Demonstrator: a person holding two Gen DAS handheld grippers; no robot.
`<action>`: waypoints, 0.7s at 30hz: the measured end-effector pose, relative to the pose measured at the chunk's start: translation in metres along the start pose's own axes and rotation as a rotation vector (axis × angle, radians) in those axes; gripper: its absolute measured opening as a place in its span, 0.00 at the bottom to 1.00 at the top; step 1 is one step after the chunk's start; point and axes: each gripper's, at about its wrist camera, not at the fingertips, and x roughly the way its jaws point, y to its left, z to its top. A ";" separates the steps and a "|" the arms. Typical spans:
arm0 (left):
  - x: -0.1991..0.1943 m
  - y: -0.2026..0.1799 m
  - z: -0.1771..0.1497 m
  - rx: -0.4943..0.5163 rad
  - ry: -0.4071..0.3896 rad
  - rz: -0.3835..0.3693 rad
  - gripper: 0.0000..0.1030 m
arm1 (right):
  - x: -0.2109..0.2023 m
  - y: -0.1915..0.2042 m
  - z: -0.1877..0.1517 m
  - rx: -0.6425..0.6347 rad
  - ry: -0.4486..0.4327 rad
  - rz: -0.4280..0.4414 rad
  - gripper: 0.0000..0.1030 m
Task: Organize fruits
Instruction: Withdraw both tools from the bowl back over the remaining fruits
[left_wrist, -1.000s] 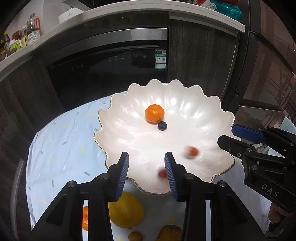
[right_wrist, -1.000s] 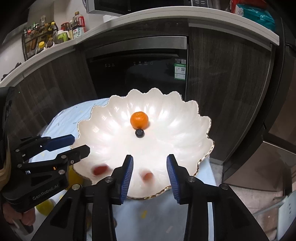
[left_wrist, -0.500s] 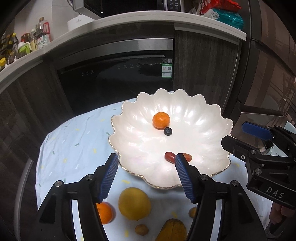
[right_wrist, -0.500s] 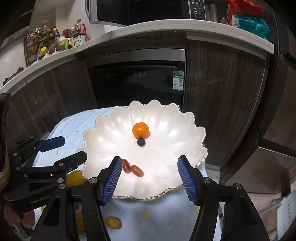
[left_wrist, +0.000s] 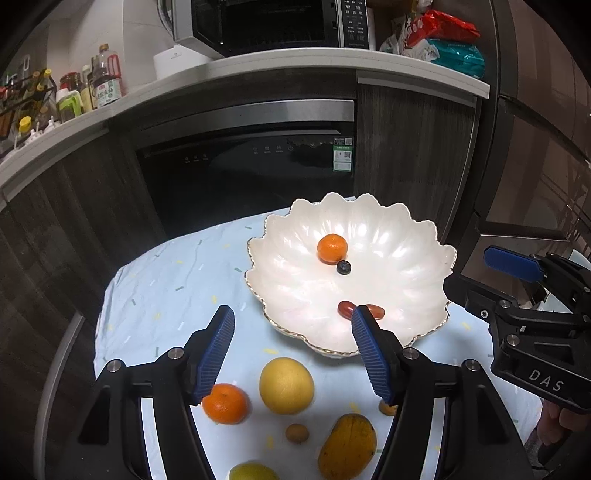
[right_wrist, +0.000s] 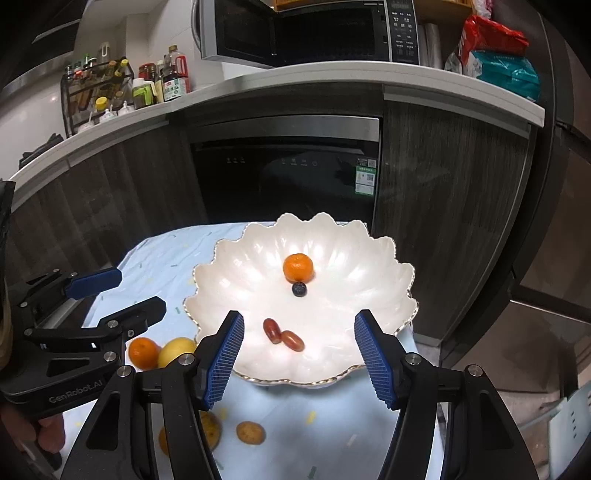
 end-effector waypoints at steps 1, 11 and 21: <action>-0.003 0.001 0.000 0.000 -0.004 0.002 0.64 | -0.002 0.001 -0.001 -0.002 -0.001 0.001 0.61; -0.026 0.010 -0.011 0.000 -0.027 0.028 0.65 | -0.014 0.014 -0.007 -0.020 -0.002 0.014 0.61; -0.039 0.021 -0.025 -0.018 -0.030 0.046 0.67 | -0.021 0.031 -0.015 -0.046 -0.003 0.029 0.61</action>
